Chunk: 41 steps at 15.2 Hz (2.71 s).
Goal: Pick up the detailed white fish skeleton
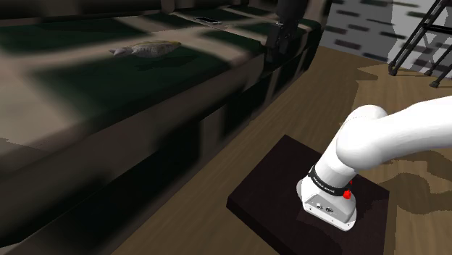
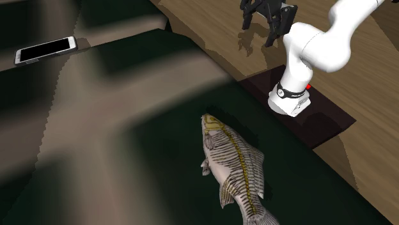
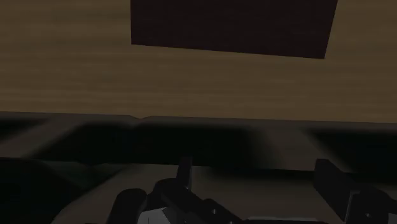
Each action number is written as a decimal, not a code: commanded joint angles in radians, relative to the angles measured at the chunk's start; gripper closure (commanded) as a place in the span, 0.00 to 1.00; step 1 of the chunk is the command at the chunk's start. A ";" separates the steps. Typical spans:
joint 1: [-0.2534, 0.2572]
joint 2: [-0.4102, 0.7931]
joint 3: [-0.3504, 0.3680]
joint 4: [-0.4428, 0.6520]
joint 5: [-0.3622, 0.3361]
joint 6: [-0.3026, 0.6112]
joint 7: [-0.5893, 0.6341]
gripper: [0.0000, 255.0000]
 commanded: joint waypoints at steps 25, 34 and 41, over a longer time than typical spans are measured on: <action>0.268 0.739 0.001 0.684 0.040 0.185 -0.831 0.00; 0.293 0.792 0.026 0.674 0.048 0.258 -0.922 0.00; 0.293 0.788 0.026 0.648 0.049 0.280 -0.923 1.00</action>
